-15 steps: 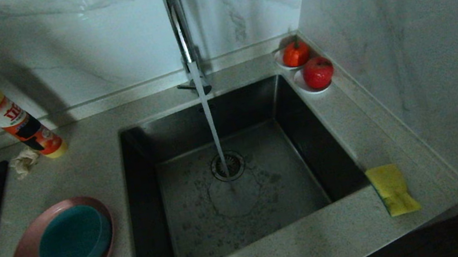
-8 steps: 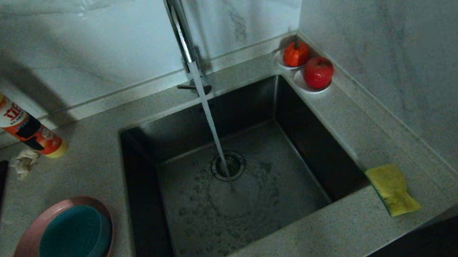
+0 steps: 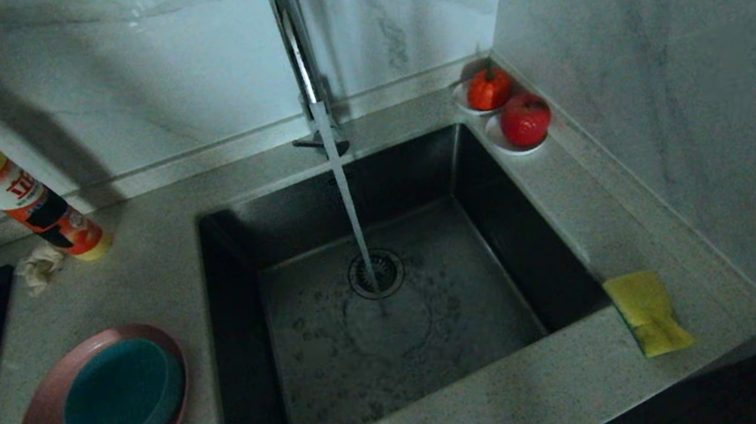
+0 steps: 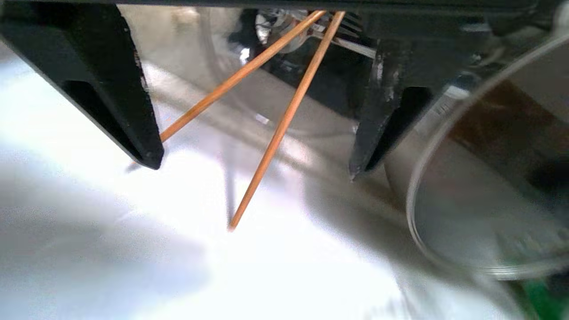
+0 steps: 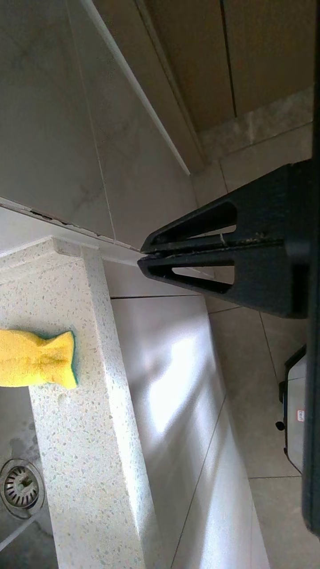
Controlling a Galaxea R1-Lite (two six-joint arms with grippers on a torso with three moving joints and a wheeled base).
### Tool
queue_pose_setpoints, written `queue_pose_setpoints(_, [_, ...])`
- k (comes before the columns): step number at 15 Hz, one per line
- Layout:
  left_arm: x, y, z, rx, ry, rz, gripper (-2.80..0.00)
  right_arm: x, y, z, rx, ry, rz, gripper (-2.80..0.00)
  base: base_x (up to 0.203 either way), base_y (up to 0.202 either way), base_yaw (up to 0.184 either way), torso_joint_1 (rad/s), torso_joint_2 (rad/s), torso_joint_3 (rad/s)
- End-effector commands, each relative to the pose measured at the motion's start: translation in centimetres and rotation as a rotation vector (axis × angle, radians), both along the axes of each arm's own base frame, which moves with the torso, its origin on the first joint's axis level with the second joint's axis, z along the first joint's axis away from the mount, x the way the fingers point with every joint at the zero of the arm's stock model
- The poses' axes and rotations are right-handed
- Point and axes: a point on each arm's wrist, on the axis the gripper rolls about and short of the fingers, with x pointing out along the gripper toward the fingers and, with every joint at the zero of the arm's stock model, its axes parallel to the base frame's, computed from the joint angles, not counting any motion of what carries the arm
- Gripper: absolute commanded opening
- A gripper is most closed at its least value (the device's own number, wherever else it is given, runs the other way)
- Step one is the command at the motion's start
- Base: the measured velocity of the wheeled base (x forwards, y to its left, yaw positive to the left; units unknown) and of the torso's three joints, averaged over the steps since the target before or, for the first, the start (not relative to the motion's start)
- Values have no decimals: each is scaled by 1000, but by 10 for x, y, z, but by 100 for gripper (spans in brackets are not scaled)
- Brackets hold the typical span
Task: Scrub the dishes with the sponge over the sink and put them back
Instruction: Place the chopsticks on the glass basin
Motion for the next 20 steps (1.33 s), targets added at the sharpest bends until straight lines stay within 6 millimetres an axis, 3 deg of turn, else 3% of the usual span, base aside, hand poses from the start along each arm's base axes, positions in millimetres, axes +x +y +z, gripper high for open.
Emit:
queue_pose_setpoints(1, [-23,-14,31,23,-41,1,-280,0,0,0,0,0,-1,-280,0,0,0,0,0,0])
queue_pose_setpoints(7, [-91,-58,91,-18,-118,-86,-280,0,0,0,0,0,-1,-280,0,0,0,0,0,0])
queue_pose_setpoints(12, [-155,-111,121,-57,-110,-257,-280,0,0,0,0,0,-1,-280,0,0,0,0,0,0])
queue_pose_setpoints(14, [-173,-146,126,-57,-81,-409,-280,0,0,0,0,0,-1,-280,0,0,0,0,0,0])
queue_pose_setpoints(17, [-213,-192,125,34,23,-605,-280,0,0,0,0,0,-1,-280,0,0,0,0,0,0])
queue_pose_setpoints(20, [-270,-220,90,105,158,-817,-280,0,0,0,0,0,-1,-280,0,0,0,0,0,0])
